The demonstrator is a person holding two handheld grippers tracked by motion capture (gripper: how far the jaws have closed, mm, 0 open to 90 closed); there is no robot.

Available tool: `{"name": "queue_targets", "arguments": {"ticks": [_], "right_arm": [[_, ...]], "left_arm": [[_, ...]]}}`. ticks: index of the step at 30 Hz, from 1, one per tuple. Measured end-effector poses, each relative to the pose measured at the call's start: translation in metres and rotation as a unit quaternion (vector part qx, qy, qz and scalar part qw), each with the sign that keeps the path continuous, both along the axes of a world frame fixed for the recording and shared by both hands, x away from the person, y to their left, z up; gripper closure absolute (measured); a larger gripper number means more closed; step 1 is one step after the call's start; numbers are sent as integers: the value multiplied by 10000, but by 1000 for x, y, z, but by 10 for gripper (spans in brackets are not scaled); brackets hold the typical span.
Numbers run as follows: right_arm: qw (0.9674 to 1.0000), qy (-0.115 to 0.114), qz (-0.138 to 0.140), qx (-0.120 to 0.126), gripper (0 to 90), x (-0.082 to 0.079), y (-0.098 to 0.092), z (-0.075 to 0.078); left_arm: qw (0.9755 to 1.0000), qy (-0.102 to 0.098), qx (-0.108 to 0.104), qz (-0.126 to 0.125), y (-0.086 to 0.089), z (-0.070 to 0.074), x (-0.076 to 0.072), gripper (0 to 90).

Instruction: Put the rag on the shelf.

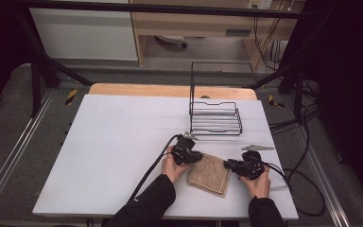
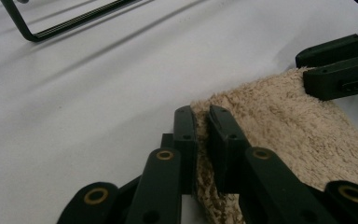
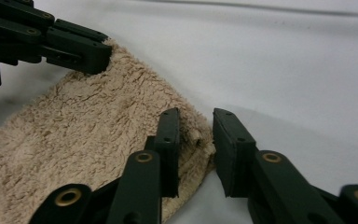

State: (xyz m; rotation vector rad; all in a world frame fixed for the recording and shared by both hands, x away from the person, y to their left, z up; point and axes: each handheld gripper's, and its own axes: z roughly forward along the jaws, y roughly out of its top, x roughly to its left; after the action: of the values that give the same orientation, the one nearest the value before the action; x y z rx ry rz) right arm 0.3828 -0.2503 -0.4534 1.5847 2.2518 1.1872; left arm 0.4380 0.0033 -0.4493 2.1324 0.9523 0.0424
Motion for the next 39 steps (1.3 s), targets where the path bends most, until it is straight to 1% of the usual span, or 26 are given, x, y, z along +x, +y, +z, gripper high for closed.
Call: {"name": "queue_targets", "arguments": {"ticks": [1, 4, 6, 9, 10, 12, 14, 15, 17, 18, 19, 21, 23, 24, 26, 27, 30, 34, 37, 39], "right_arm": [[10000, 35, -3, 32, 748, 0, 1, 0], [9999, 84, 15, 108, 820, 0, 0, 1], [9999, 69, 26, 106, 826, 0, 0, 1], [9999, 50, 20, 149, 836, -1, 0, 2], [9998, 9, 30, 183, 839, -1, -1, 3], [9997, -42, 49, 249, 840, -2, -2, 5], [9996, -72, 58, 276, 841, -3, -3, 6], [9994, -147, 94, 309, 841, -4, -2, 9], [9992, -185, 126, 316, 842, -4, -2, 11], [9989, -279, 172, 330, 842, -6, -1, 14], [9989, -279, 172, 330, 842, -6, -1, 14], [9986, -330, 190, 358, 842, -7, -1, 17], [9979, -439, 255, 402, 843, -9, -1, 21], [9979, -439, 255, 402, 843, -9, -1, 21], [9973, -533, 303, 396, 844, -11, 0, 25], [9973, -533, 303, 396, 844, -11, 0, 25], [9964, -661, 387, 364, 845, -12, 1, 28], [9958, -713, 416, 398, 845, -14, 2, 32], [9948, -814, 446, 413, 846, -16, 2, 37], [9942, -884, 482, 374, 846, -17, 2, 39]], "left_arm": [[10000, 41, -18, -14, 0, 0, 0, 810], [10000, 5, -5, -11, 0, 0, -1, 822], [10000, 12, -23, -20, 0, 0, 0, 825], [10000, -80, -4, -30, 1, 1, -1, 831], [10000, -67, -28, -30, 1, 2, -2, 834], [9999, -123, -68, -21, 2, 3, -3, 836], [9998, -92, -161, -17, 5, 4, -4, 836], [9998, -110, -170, -24, 6, 5, -4, 837], [9996, -151, -225, -26, 9, 7, -6, 837], [9996, -185, -229, -30, 10, 8, -7, 837], [9995, -212, -251, -34, 11, 10, -8, 837], [9991, -254, -333, -28, 14, 12, -10, 838], [9987, -295, -406, -33, 16, 15, -12, 839], [9985, -310, -439, -39, 18, 17, -13, 839], [9982, -345, -481, -56, 20, 19, -15, 839], [9981, -348, -508, -42, 21, 21, -16, 839], [9977, -393, -553, -54, 24, 24, -18, 840], [9971, -464, -599, -66, 27, 28, -22, 840], [9966, -499, -648, -78, 29, 32, -25, 841], [9963, -515, -677, -75, 30, 34, -26, 841]]}}
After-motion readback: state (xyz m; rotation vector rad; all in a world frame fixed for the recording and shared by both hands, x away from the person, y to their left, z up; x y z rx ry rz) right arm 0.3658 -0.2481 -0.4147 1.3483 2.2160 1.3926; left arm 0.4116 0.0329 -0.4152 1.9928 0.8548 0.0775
